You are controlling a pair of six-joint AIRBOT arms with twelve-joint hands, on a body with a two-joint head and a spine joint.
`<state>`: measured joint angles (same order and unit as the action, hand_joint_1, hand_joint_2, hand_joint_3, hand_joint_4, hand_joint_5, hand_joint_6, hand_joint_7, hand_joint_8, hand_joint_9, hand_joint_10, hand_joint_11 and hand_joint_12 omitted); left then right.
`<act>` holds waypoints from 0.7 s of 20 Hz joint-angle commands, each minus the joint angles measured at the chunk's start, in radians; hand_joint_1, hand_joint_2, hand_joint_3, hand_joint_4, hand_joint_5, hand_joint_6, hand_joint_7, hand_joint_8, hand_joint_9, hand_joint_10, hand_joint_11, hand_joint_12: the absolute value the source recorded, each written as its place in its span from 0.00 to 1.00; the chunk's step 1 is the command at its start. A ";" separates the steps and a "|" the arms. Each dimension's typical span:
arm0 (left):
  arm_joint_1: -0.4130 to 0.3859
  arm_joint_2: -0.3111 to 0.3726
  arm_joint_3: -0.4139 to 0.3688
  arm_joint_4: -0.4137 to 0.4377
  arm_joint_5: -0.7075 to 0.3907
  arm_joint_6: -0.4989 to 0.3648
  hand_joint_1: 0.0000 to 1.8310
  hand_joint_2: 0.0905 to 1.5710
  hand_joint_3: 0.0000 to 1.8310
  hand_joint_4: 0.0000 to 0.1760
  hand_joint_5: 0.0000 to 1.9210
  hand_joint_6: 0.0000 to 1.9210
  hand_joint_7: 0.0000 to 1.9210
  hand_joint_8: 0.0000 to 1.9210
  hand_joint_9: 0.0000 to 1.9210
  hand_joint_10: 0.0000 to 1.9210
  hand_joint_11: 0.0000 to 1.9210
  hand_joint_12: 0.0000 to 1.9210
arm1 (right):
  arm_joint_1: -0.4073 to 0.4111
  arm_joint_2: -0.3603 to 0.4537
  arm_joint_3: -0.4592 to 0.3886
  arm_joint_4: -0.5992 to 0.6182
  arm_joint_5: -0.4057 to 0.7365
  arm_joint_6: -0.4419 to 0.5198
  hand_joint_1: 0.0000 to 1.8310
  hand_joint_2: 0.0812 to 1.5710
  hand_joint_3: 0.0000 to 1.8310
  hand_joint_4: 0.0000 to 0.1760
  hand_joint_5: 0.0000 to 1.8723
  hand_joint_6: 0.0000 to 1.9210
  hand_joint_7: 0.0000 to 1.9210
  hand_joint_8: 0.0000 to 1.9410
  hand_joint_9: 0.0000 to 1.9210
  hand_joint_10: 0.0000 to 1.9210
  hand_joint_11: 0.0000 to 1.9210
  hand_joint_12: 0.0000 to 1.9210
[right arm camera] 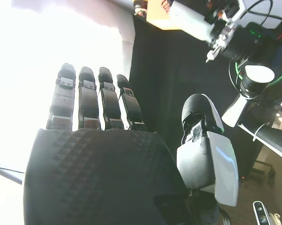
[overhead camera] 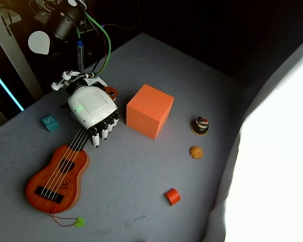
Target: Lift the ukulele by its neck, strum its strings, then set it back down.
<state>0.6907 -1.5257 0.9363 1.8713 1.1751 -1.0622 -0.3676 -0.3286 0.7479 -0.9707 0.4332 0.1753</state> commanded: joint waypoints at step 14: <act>0.007 -0.052 0.069 0.080 -0.019 0.029 0.46 0.85 0.01 0.48 0.27 0.86 0.24 0.84 0.25 0.93 0.23 1.00 | 0.002 0.002 -0.006 0.034 0.074 -0.008 0.00 0.76 0.00 0.00 0.01 0.00 0.02 0.00 0.00 0.00 0.00 0.00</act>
<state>0.7013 -1.5688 1.0027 1.8828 1.1297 -1.0363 -0.3737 -0.3321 0.7429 -0.9794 0.4450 0.1703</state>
